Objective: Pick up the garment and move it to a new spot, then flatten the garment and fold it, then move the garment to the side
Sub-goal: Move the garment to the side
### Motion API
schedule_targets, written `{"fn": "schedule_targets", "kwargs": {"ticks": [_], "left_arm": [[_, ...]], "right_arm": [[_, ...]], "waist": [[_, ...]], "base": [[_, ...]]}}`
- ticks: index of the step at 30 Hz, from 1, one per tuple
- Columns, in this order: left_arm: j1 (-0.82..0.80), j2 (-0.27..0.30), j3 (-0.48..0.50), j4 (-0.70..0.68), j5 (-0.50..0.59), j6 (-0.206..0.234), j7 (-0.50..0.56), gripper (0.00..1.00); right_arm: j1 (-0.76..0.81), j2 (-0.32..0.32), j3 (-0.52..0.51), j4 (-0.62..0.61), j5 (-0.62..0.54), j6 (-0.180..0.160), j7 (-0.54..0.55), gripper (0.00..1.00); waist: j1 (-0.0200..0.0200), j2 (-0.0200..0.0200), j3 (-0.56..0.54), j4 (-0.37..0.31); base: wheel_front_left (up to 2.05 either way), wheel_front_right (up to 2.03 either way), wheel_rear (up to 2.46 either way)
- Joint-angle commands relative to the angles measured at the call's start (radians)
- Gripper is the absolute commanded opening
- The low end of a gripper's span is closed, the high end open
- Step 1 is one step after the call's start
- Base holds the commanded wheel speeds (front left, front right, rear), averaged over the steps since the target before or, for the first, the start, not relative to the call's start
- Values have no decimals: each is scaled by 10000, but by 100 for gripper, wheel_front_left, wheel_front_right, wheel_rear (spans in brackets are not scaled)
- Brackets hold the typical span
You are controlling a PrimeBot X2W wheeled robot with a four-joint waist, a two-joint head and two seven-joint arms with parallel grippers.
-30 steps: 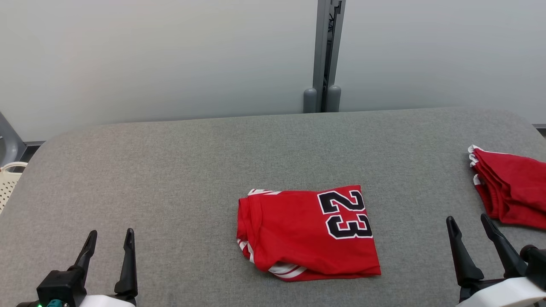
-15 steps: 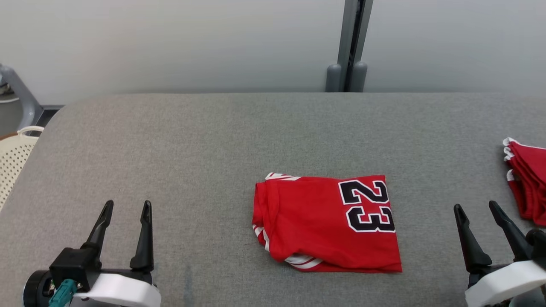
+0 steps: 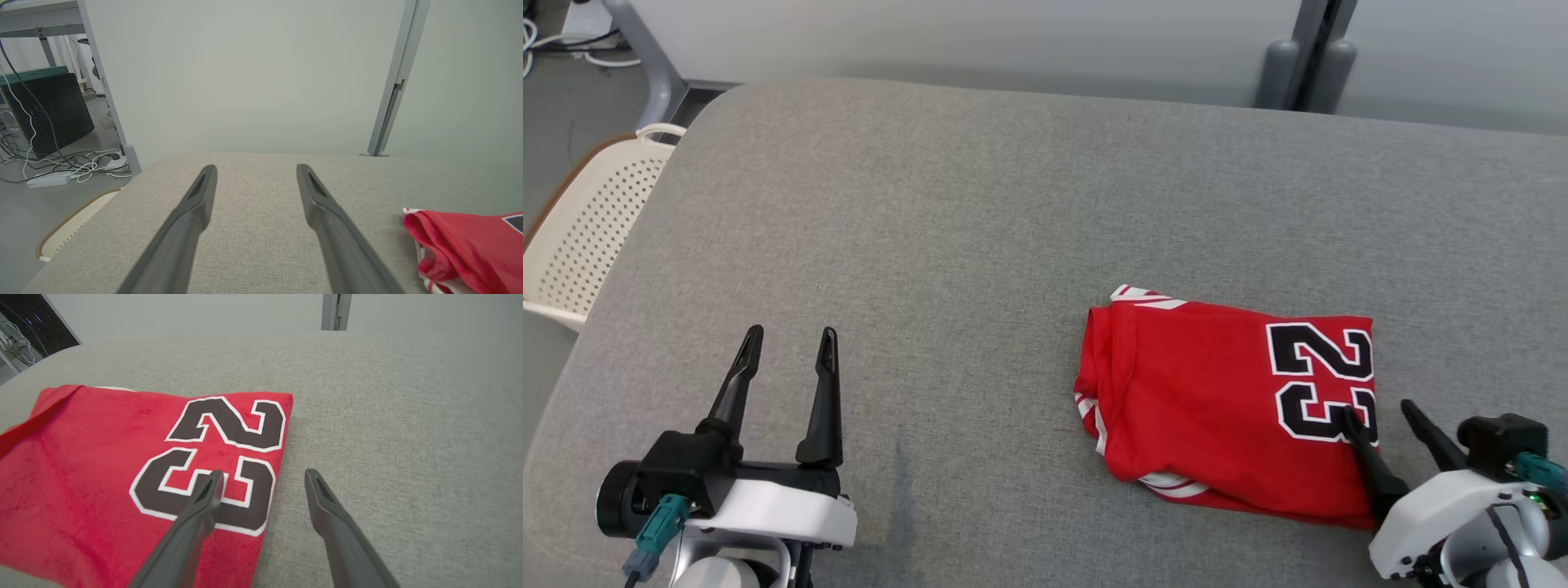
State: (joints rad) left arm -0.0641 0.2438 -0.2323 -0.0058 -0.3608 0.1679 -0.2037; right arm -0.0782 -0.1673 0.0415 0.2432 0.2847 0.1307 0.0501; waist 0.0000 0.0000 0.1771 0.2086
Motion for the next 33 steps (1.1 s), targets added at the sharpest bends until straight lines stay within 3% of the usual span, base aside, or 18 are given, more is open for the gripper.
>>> {"fn": "schedule_targets", "kwargs": {"ticks": [1,11,12,13,18,23,33], "left_arm": [[-226,1,-2,55,12,-53,-75,100],[-496,-30,-26,323,-32,-119,-261,100],[-512,-26,-27,348,-40,-135,-278,100],[-518,-19,-21,384,-51,-146,-287,100],[-495,5,16,504,-96,-184,-361,100],[-302,131,39,524,-116,-217,-376,100],[-418,615,118,22,11,-186,-75,100]], "right_arm": [[-245,-85,154,379,87,3,-64,100],[-987,6,642,2560,316,0,837,100],[-1023,49,705,2722,423,-2,942,67],[-1045,75,796,2871,513,-2,1081,0],[-1253,-71,989,2932,757,-11,801,0],[-1470,-353,1305,2479,861,-11,418,0],[-2269,-1428,2323,1843,789,1,392,0]], "waist": [[0,0,162,167],[0,0,325,266],[0,0,324,261],[0,0,318,250],[0,0,225,72],[0,0,69,-523],[0,0,138,-2825]], "base": [[0,0,0],[0,0,0],[0,0,0],[0,0,0],[0,0,0],[0,0,0],[0,0,0]]}}
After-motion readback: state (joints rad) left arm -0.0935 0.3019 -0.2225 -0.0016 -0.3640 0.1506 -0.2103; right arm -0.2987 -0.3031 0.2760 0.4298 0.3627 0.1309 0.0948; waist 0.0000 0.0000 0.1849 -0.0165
